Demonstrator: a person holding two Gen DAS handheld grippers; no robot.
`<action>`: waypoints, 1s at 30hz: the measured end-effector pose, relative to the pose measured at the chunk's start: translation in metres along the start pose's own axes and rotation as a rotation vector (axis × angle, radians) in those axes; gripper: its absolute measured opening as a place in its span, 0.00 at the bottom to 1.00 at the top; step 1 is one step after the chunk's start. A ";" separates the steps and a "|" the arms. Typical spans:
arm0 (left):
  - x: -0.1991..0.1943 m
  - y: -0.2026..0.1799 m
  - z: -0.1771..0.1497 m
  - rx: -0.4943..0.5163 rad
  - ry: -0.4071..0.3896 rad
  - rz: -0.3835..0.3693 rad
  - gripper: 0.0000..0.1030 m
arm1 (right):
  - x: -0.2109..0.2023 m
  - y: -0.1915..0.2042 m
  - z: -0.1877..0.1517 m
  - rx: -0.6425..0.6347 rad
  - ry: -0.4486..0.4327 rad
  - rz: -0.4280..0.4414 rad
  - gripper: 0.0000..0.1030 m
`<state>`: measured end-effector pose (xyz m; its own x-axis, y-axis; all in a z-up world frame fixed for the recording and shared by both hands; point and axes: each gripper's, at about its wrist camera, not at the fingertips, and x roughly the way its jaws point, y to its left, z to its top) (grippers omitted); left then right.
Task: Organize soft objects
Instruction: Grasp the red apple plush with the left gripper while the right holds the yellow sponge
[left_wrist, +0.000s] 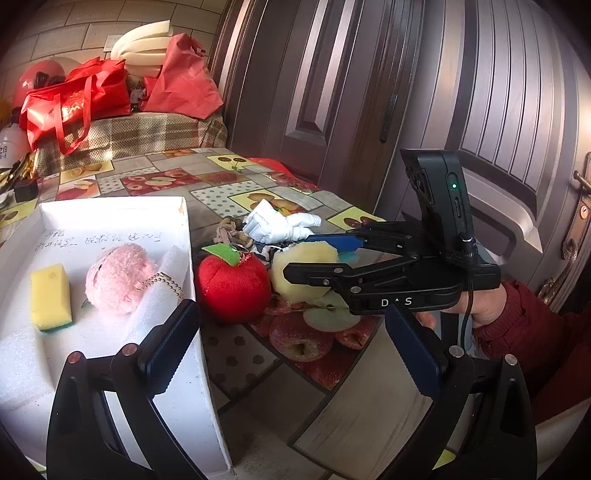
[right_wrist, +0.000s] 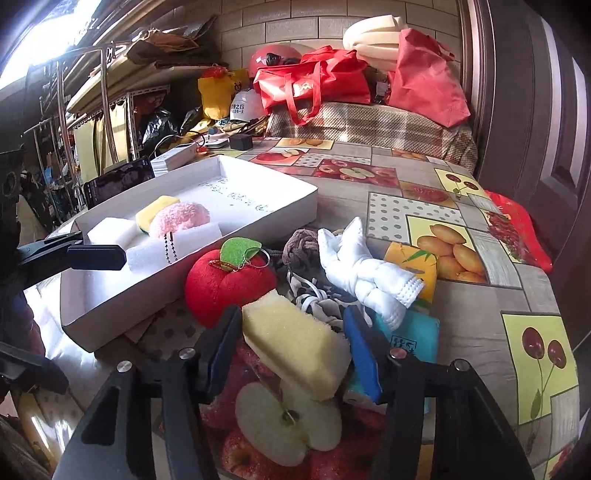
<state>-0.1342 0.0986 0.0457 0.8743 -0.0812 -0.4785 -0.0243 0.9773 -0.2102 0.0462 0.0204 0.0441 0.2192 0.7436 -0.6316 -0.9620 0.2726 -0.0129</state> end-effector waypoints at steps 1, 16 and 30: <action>0.002 -0.001 0.000 0.005 0.009 0.007 0.98 | -0.001 0.002 -0.001 -0.011 0.001 0.006 0.42; 0.076 -0.021 0.040 0.086 0.071 0.203 0.98 | -0.060 -0.048 -0.023 0.221 -0.146 -0.070 0.32; 0.098 -0.037 0.028 0.093 0.242 0.172 0.98 | -0.065 -0.062 -0.028 0.295 -0.174 -0.029 0.32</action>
<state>-0.0343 0.0596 0.0310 0.7201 0.0536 -0.6918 -0.1077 0.9936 -0.0351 0.0870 -0.0619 0.0637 0.2948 0.8188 -0.4927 -0.8720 0.4414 0.2117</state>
